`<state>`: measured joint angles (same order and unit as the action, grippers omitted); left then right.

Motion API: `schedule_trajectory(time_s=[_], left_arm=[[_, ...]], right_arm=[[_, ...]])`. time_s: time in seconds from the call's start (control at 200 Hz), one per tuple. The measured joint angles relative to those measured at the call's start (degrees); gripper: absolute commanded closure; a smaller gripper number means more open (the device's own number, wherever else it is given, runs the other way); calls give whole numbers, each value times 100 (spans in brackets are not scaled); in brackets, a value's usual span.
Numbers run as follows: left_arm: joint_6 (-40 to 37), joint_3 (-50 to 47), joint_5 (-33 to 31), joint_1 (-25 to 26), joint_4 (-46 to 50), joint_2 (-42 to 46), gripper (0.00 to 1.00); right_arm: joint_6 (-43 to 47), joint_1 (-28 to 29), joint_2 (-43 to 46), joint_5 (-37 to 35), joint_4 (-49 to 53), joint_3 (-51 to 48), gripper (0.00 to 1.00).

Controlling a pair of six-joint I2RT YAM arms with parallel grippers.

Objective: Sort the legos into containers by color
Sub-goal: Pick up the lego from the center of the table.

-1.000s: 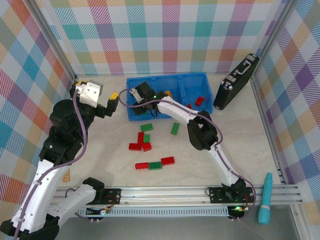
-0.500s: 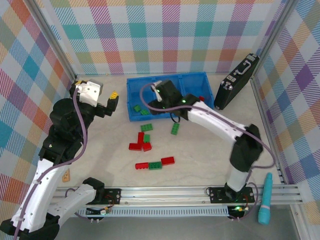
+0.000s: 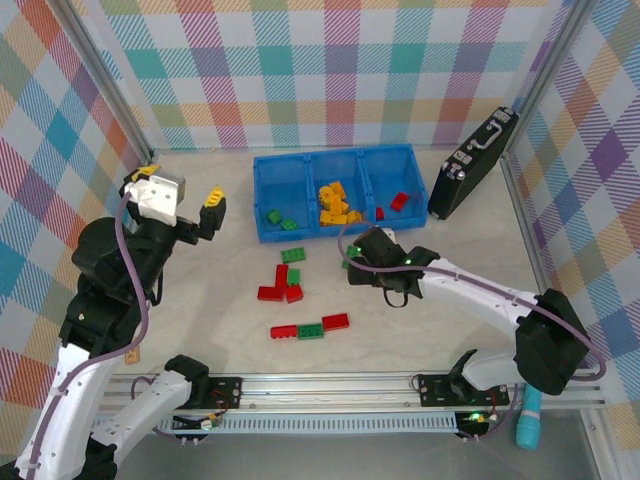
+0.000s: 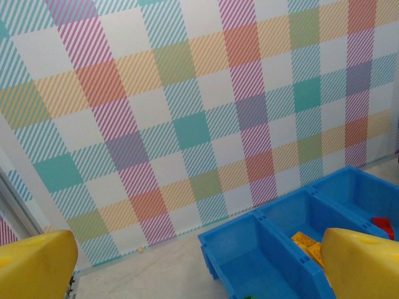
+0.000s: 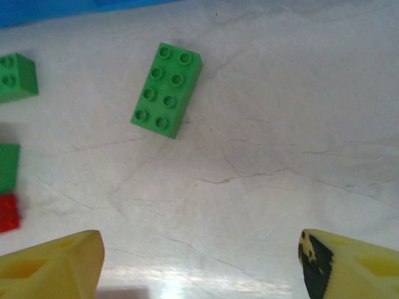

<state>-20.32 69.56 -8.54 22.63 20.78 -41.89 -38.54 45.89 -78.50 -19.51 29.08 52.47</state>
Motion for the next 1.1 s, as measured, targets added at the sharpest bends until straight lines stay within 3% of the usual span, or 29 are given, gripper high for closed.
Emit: schedule_trajectory(time_s=[0.315,0.645,1.1], left_arm=[[0,-79,9,7,-15,267,0],[-2,-153,7,13,-22,350,0],[-4,-192,7,13,-26,341,0]], right_arm=[[-570,-87,-1659,221,-791,778,12],[-748,-326,-2879,345,-909,1733,26],[-730,-437,-3185,168,-651,2127,36]])
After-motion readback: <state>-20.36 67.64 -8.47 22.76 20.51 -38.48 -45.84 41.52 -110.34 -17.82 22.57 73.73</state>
